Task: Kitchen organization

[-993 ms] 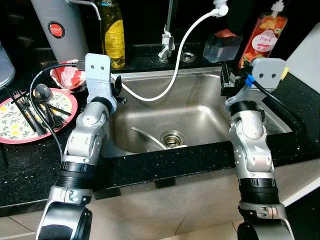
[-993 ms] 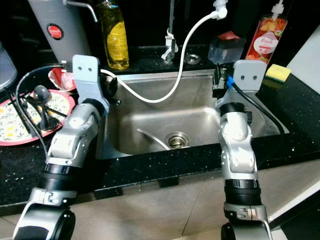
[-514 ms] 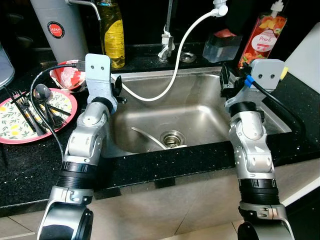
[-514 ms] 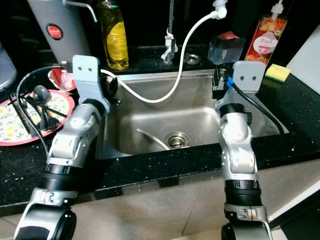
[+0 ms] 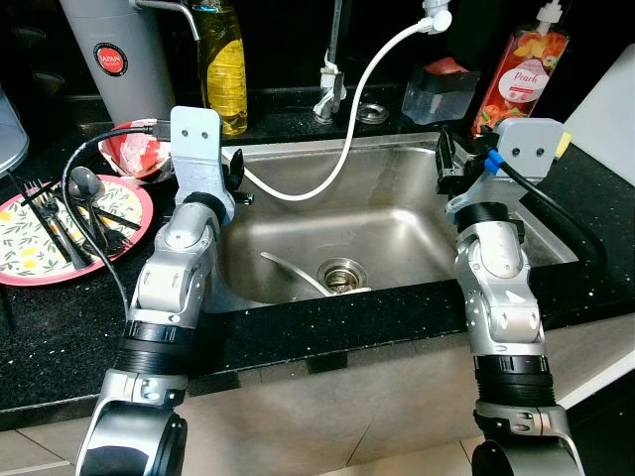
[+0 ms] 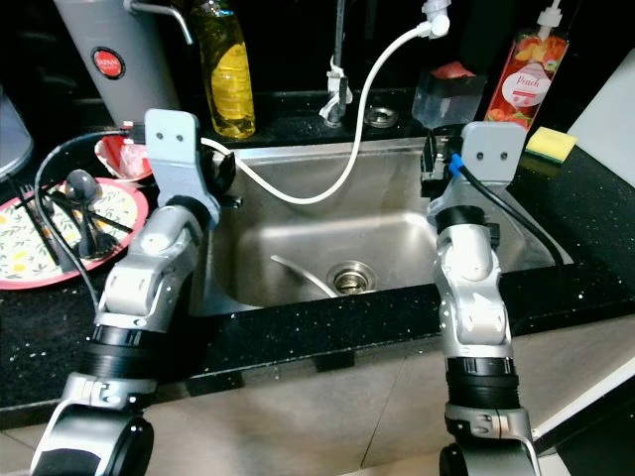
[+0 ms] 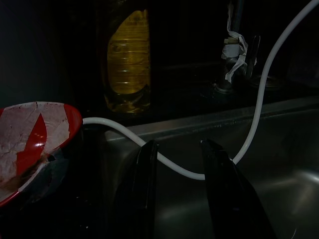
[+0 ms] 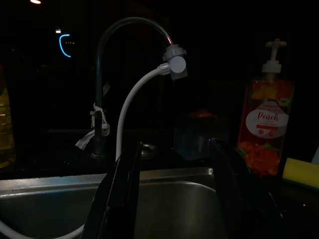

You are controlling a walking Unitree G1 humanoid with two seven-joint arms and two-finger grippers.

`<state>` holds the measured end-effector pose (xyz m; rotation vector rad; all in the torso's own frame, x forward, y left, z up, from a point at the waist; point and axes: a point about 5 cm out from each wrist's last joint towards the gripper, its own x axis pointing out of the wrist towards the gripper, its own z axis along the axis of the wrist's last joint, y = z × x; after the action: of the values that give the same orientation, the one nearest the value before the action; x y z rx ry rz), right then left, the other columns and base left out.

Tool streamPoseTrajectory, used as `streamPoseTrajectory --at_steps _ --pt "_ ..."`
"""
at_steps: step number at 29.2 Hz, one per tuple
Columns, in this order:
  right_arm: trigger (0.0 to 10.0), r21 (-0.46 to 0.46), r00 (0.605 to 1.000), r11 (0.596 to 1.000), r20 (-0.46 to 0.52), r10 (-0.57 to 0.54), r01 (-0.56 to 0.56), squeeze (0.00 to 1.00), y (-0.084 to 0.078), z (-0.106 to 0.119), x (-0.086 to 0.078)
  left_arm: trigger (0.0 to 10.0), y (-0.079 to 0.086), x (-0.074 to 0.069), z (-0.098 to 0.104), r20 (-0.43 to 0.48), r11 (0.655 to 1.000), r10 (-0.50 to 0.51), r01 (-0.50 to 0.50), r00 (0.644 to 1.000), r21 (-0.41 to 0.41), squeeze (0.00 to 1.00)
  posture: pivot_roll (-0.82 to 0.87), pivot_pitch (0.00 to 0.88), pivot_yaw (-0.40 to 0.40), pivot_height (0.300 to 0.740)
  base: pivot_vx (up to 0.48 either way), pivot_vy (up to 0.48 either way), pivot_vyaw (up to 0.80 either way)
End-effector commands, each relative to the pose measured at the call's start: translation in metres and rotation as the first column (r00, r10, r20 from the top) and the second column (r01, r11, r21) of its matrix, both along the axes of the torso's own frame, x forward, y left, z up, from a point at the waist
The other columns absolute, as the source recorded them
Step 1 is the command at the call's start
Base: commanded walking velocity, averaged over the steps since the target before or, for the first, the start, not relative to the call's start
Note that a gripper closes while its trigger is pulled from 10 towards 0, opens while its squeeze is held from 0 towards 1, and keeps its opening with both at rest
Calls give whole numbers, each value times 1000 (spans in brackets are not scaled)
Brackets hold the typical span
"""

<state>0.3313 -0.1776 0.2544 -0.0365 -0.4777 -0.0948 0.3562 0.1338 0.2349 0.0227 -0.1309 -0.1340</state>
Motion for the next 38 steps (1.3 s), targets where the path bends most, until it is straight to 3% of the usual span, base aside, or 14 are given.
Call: streamPoseTrajectory --at_steps 1,38 --pt "10000 0 1000 1000 2 -11 11 0 -4 1 -2 10000 -3 1 1 4 1000 -2 2 1000 -6 0 52 0 -36 740 0 0 0" --pt "10000 -3 1000 1000 -6 -8 8 0 -2 0 -2 10000 0 0 1 2 1000 5 -5 1000 -1 0 59 0 -35 740 0 0 0"
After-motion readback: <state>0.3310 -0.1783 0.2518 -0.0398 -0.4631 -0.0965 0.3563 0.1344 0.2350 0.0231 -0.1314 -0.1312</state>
